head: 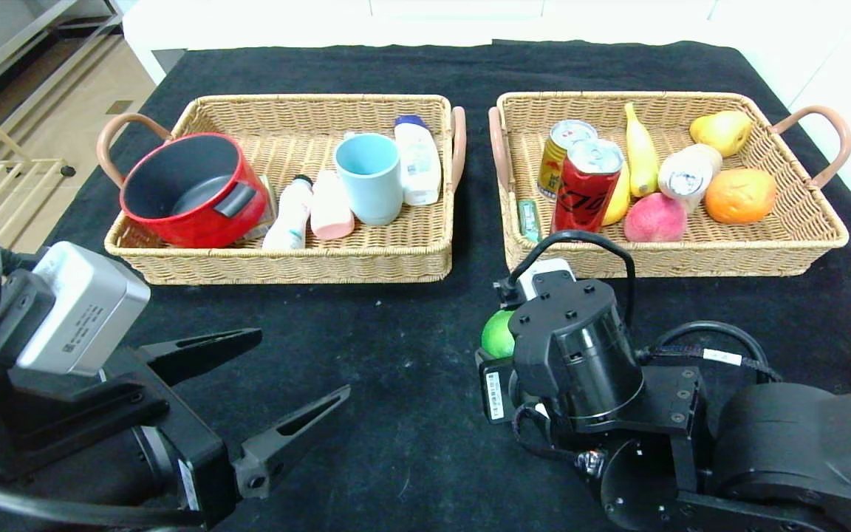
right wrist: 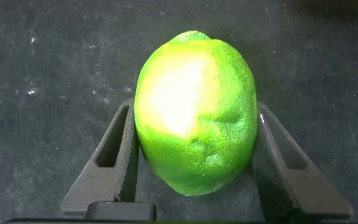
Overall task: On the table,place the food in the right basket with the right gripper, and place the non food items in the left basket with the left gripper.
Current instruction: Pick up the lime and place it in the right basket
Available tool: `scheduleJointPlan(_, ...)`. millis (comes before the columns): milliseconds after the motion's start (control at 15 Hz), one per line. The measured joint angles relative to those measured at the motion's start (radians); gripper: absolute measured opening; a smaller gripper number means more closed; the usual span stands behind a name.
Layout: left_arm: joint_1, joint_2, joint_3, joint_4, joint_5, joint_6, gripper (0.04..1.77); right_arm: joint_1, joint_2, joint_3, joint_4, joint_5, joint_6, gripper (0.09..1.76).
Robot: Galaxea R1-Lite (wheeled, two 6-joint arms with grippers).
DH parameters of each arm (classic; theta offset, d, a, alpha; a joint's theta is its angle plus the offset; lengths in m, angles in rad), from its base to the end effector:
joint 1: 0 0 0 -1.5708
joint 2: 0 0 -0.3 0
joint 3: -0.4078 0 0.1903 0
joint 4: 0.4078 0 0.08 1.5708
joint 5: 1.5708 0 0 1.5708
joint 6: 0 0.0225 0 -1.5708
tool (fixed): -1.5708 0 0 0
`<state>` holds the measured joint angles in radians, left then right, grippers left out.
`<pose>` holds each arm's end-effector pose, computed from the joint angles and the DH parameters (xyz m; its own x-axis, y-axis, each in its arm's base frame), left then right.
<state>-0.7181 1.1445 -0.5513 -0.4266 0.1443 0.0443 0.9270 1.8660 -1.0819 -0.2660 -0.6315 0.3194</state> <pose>0.1255 -0.1054 0.2211 0.8295 -0.5338 -0.1641 0.5493 0.8329 0.0675 0.2204 0.2716 0.1685 0.8931 0.2065 -0.3997 -0.2273 0.9738 -0.0048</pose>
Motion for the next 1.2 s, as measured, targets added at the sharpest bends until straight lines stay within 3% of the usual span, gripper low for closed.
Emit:
scheduleJointPlan(600, 0.0, 0.013, 0.004, 0.0, 0.001, 0.0, 1.72, 0.014, -0.09, 0.001, 0.012, -0.021, -0.024, 1.08)
scheduleJointPlan(1200, 0.0, 0.014, 0.0, 0.0, 0.008, 0.001, 1.72, -0.06, -0.243, -0.097, 0.001, -0.027, -0.131, 1.08)
